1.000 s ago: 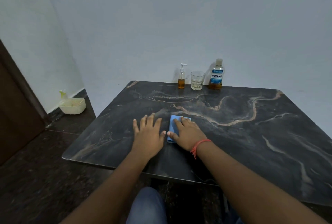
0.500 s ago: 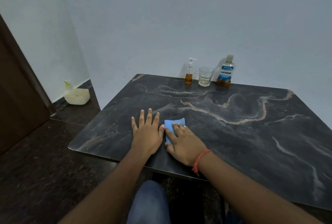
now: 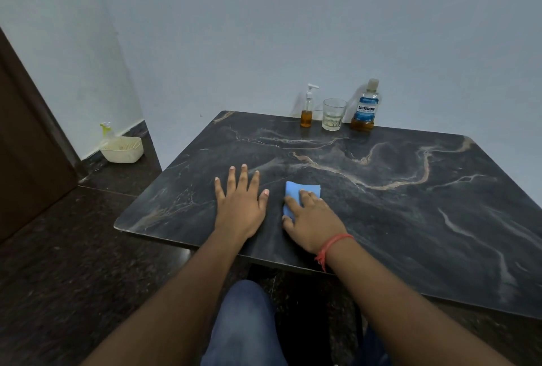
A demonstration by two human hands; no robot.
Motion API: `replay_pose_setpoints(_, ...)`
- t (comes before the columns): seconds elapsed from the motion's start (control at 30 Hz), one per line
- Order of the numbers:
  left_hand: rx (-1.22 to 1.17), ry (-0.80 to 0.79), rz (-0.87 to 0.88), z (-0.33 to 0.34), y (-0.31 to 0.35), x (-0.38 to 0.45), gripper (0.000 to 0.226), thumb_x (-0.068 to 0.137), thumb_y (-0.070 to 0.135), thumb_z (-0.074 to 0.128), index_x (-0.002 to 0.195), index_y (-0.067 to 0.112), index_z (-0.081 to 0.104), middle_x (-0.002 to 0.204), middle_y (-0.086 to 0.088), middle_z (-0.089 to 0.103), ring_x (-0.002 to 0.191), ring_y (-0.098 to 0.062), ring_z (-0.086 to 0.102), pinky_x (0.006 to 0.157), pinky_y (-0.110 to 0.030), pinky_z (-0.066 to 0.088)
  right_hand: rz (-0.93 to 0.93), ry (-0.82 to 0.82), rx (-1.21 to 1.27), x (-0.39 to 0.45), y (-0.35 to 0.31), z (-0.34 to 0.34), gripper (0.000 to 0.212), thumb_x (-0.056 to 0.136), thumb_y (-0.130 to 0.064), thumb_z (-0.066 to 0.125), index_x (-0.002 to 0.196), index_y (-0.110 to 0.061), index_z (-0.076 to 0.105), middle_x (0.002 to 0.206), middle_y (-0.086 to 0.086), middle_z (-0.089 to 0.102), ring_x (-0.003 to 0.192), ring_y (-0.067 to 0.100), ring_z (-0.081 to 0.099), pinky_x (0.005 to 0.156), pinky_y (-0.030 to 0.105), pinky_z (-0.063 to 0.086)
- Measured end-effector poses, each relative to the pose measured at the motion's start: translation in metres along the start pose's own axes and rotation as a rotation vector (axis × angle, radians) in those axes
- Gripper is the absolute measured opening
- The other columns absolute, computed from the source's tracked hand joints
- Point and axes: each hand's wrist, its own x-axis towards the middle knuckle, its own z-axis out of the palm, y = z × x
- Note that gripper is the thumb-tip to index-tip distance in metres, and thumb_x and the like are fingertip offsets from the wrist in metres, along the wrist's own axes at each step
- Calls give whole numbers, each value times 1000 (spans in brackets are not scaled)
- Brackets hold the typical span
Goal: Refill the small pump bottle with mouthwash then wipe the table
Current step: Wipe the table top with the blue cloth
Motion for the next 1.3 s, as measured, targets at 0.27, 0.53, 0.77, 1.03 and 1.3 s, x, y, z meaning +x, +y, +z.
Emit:
replay_pose_setpoints(0.27, 0, -21, 46, 0, 12, -11, 68, 101, 58, 8, 160, 27, 16, 170, -3, 4, 156, -28, -7, 121, -60, -8, 39, 32, -1, -29, 25, 3, 60, 101, -44, 30, 154, -17, 24, 161, 17, 18, 149, 30, 17, 123, 41, 11)
replay_pose_setpoints(0.53, -50, -40, 94, 2, 47, -26, 68, 100, 58, 6, 161, 28, 14, 170, -3, 1, 155, -26, -12, 120, -58, -11, 52, 25, -12, -44, 45, -2, 63, 101, -47, 28, 155, -15, 21, 162, 14, 17, 150, 26, 16, 123, 39, 11)
replay_pose_setpoints(0.77, -60, -25, 93, -1, 47, -28, 69, 100, 60, 5, 160, 28, 16, 170, -3, 3, 155, -25, -11, 120, -57, -12, -36, 21, -22, -75, 43, 3, 66, 100, -53, 23, 155, -16, 21, 162, 11, 19, 150, 24, 15, 123, 37, 8)
replay_pose_setpoints(1.03, -8, -14, 139, -5, 51, -30, 70, 99, 61, 4, 160, 29, 16, 170, -2, 6, 156, -25, -7, 121, -58, -11, 53, 46, -28, -95, 51, 7, 65, 101, -51, 23, 155, -15, 22, 163, 11, 17, 151, 24, 14, 122, 37, 7)
replay_pose_setpoints(1.3, -62, -51, 222, -3, 101, -41, 70, 98, 60, 4, 161, 30, 12, 170, 0, 2, 156, -25, -9, 120, -60, -10, 87, 46, -29, -106, 58, 5, 63, 102, -46, 26, 155, -12, 21, 162, 13, 18, 150, 25, 15, 123, 37, 9)
